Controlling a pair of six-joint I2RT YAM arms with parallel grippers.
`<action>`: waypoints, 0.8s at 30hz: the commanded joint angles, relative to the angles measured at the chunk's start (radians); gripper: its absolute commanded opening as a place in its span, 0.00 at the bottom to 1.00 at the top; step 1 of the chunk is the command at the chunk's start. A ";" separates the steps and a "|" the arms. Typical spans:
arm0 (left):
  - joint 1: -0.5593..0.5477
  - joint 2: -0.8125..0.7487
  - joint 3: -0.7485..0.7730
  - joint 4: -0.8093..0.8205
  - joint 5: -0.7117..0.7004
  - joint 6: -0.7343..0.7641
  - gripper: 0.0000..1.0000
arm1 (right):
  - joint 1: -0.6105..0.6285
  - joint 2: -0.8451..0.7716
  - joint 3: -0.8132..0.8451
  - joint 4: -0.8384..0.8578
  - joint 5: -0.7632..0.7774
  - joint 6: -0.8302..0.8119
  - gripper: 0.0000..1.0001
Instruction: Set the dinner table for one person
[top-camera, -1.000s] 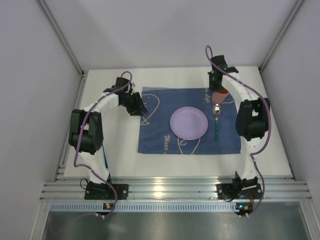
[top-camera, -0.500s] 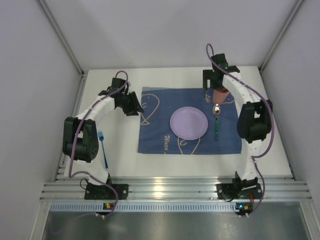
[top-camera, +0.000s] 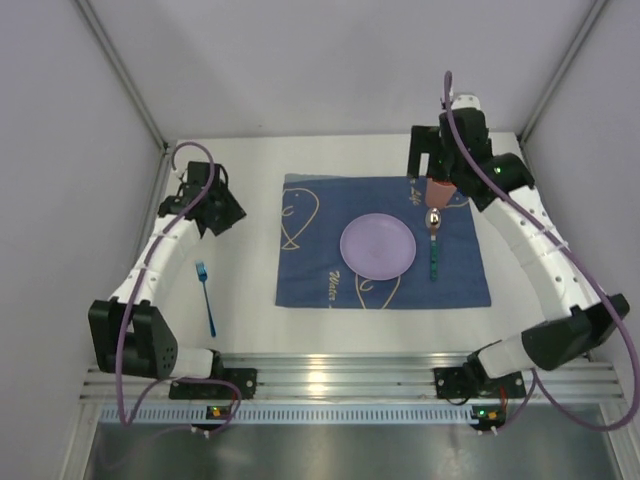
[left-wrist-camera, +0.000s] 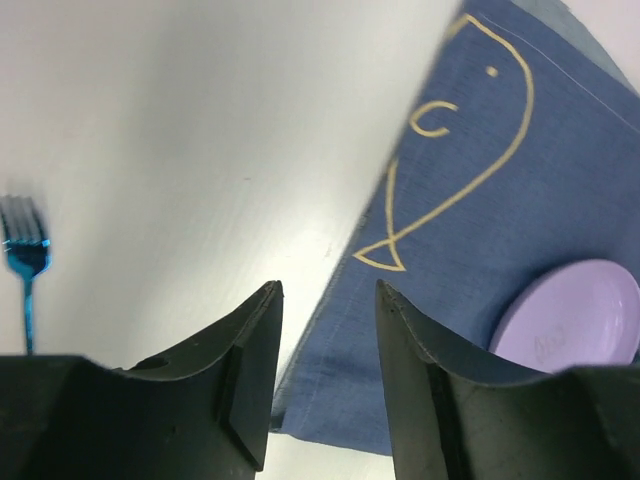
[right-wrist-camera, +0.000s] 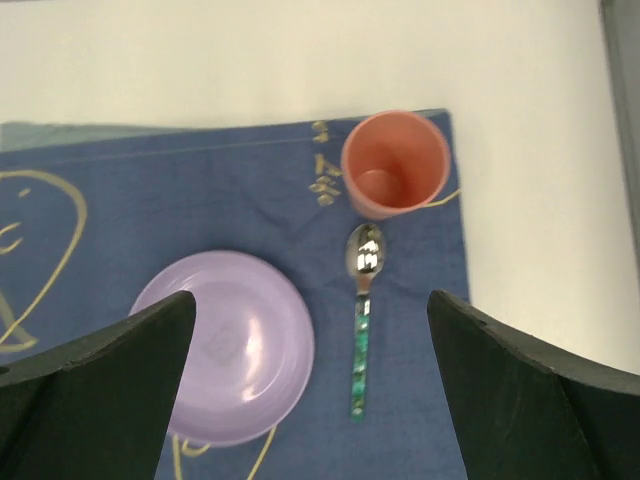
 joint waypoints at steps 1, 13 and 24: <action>0.101 -0.024 -0.050 -0.096 -0.132 -0.059 0.47 | 0.093 -0.178 -0.141 -0.051 -0.075 0.077 1.00; 0.399 0.310 0.009 -0.139 0.126 0.111 0.62 | 0.113 -0.434 -0.407 -0.130 -0.146 0.129 1.00; 0.404 0.320 -0.082 -0.156 0.088 0.256 0.60 | 0.112 -0.349 -0.357 -0.130 -0.169 0.095 1.00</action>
